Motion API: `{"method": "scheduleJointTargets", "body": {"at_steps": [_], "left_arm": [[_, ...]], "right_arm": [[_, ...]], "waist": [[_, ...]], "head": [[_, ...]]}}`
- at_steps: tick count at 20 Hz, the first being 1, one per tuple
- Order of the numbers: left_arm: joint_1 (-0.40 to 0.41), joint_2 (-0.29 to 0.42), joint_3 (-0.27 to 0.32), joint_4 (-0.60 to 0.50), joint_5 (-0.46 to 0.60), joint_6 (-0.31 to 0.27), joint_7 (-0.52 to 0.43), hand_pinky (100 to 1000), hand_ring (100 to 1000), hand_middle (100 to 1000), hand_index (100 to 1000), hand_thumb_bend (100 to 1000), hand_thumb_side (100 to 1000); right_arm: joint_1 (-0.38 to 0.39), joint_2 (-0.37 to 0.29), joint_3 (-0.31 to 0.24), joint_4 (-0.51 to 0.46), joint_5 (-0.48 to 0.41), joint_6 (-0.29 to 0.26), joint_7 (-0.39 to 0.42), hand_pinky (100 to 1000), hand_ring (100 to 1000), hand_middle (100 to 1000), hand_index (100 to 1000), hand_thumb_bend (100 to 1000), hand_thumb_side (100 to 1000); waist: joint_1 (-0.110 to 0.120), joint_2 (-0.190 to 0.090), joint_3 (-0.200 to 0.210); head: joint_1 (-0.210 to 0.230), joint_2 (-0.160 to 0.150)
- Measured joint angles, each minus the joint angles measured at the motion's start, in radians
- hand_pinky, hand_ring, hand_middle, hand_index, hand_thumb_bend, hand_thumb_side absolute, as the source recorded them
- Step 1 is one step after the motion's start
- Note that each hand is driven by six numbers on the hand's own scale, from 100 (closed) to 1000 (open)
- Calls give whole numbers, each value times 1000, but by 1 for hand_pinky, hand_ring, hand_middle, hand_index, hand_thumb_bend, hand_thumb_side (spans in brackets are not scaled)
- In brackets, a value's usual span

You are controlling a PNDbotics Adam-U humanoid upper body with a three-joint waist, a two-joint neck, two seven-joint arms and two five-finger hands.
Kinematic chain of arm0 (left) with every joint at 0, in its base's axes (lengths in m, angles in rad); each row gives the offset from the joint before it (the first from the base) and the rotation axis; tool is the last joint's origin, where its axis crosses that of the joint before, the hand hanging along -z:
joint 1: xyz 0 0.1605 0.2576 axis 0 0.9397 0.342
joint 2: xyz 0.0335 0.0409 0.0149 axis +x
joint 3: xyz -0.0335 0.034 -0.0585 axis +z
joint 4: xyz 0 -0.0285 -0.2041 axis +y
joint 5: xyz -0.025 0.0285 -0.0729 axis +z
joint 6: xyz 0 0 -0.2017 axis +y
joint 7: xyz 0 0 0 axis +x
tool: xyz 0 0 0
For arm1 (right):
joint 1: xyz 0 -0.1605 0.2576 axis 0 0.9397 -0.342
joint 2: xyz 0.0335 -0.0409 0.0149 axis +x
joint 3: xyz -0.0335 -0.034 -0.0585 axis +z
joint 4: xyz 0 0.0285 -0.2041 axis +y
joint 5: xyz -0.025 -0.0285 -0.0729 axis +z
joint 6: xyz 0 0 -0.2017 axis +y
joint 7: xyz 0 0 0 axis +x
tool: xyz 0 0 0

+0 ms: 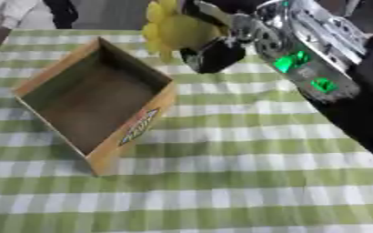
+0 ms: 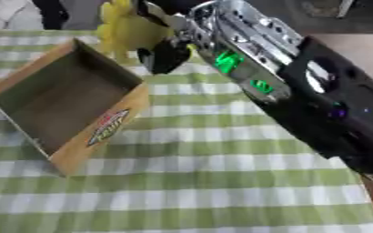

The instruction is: Pick up objects on the table and place them in the box.

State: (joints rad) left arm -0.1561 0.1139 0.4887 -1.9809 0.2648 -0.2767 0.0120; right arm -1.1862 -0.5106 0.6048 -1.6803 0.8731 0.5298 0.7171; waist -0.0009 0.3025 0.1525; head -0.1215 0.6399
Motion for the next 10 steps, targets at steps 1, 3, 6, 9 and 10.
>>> {"method": "scheduleJointTargets", "body": {"at_steps": [1, 3, 6, 9, 10], "left_arm": [[0, 0, -2, 0, 1, 0, -1, 680, 619, 595, 701, 100, 879], [0, 0, -4, 0, 4, 0, -3, 680, 619, 595, 701, 100, 879], [0, 0, -5, 0, 8, 0, -6, 680, 619, 595, 701, 100, 879], [0, 0, -10, 0, 12, 1, -9, 680, 619, 595, 701, 100, 879], [0, 0, -10, 0, 14, 1, -9, 680, 619, 595, 701, 100, 879]], "right_arm": [[-12, 23, 0, 14, 10, -1, 1, 810, 827, 439, 536, 100, 255], [-34, 73, -1, 49, 32, -2, 2, 814, 827, 439, 537, 100, 257], [-50, 163, -10, 110, 67, 2, -2, 820, 826, 438, 537, 100, 247], [-55, 246, -22, 179, 93, 17, -17, 821, 827, 439, 539, 100, 251], [-55, 272, -27, 206, 103, 25, -25, 821, 827, 439, 540, 100, 253]], "waist": [[0, 0, 3], [0, 0, 10], [0, 0, 18], [1, 0, 30], [1, 0, 33]], "head": [[-4, 0], [-11, 0], [-25, 0], [-40, 0], [-44, 0]]}}
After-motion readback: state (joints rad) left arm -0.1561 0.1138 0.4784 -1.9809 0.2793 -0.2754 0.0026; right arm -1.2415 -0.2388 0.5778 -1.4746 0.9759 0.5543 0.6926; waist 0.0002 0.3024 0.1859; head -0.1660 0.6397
